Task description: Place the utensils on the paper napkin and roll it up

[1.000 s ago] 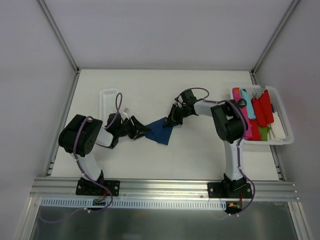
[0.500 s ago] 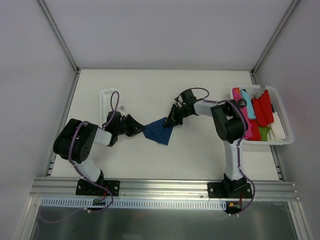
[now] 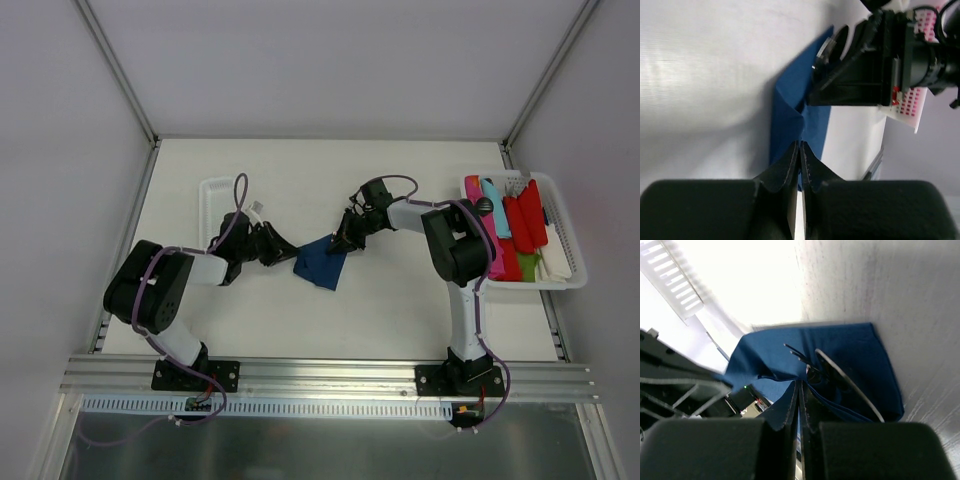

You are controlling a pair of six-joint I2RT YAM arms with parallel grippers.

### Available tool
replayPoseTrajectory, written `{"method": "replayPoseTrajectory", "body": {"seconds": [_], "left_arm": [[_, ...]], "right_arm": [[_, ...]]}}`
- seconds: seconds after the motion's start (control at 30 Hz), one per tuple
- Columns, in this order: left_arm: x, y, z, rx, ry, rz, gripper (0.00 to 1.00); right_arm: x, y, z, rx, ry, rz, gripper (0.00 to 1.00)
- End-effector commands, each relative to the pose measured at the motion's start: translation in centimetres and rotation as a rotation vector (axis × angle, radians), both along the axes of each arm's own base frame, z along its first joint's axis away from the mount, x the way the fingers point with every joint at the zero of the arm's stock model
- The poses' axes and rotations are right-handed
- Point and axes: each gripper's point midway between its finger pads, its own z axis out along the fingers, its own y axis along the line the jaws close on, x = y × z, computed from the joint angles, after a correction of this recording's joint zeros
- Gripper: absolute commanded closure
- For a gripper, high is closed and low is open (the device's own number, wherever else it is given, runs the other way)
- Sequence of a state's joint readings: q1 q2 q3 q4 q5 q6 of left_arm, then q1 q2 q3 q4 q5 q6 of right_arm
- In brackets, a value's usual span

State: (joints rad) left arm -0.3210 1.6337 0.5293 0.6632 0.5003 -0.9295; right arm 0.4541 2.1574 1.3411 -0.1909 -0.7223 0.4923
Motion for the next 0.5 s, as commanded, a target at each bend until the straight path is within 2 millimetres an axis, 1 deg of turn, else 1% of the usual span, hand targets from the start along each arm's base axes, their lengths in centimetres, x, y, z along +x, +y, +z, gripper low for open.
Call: {"method": "replayPoseTrajectory", "body": {"seconds": [0.0, 0.07, 0.1, 0.13, 0.17, 0.2, 0.23, 0.3, 0.33, 0.47], "left_arm": [[-0.3, -2.7, 3.0, -0.041, -0.087, -0.11, 0.97], [-0.4, -4.0, 3.5, -0.052, -0.099, -0.15, 0.98], [-1.1, -5.1, 3.5, -0.055, -0.097, -0.183, 0.98], [-1.3, -5.7, 3.1, -0.054, -0.083, -0.2, 0.99], [-1.3, -6.3, 3.3, -0.058, -0.086, -0.213, 0.99], [-1.9, -7.2, 3.1, -0.062, -0.073, -0.236, 0.99], [-2.1, -7.6, 2.4, -0.056, -0.056, -0.247, 0.99], [-2.2, -8.2, 1.9, -0.052, -0.039, -0.248, 1.0], [-2.5, -8.5, 1.1, -0.042, -0.016, -0.251, 1.0], [-2.7, -8.3, -1.1, 0.001, 0.039, -0.236, 1.0]], "right_arm": [[-0.3, -1.2, -2.1, -0.105, 0.013, -0.008, 0.97], [-0.3, -1.1, -2.1, -0.103, 0.014, -0.008, 0.97], [-0.3, -1.1, -2.0, -0.103, 0.009, -0.007, 0.97], [-0.3, -1.1, -2.1, -0.105, 0.011, -0.008, 0.97], [-0.3, -1.2, -2.1, -0.105, 0.012, -0.007, 0.97], [-0.4, -1.1, -2.1, -0.105, 0.013, -0.007, 0.97], [-0.3, -1.2, -2.0, -0.105, 0.013, -0.008, 0.97], [-0.3, -1.1, -2.1, -0.106, 0.011, -0.008, 0.97], [-0.3, -1.2, -2.1, -0.107, 0.011, -0.009, 0.97], [-0.3, -1.2, -2.1, -0.105, 0.012, -0.007, 0.97]]}}
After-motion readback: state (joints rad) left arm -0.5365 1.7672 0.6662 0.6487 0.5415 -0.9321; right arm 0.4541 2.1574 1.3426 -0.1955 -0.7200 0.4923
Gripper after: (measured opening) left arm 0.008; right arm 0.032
